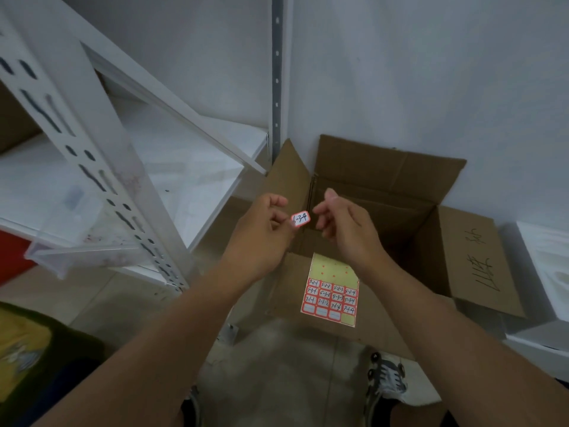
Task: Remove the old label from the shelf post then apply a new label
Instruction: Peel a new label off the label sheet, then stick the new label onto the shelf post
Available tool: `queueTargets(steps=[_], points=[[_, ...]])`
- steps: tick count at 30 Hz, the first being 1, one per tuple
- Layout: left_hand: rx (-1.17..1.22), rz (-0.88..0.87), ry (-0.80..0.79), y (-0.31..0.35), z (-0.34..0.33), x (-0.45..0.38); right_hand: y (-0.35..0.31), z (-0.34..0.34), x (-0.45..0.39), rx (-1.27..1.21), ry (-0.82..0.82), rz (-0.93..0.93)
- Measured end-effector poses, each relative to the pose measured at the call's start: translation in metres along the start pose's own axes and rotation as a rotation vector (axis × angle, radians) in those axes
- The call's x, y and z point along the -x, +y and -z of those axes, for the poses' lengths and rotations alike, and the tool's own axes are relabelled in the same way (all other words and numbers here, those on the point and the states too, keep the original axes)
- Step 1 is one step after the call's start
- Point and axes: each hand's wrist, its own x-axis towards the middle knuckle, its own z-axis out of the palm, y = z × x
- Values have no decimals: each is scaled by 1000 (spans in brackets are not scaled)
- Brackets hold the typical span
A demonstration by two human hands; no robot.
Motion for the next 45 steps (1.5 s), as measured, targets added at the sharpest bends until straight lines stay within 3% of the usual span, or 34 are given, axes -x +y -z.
queueTargets(steps=[4,10,13,32,41,45], points=[[-26,-102,49,7,4,11,-38,-3,25,99,-81,105],[-76,-218,161,16,18,26,-54,-6,24,-28,-71,-35],[-57,-257,226,16,20,28,-62,-6,21,-20,-141,-43],[-105,-540,558,21,52,56,-93,-34,26,-228,-367,149],[-134,-555,605,22,59,56,-99,-44,26,-273,-339,204],[-209,-742,798,23,70,61,-101,-44,19,-468,-229,161]])
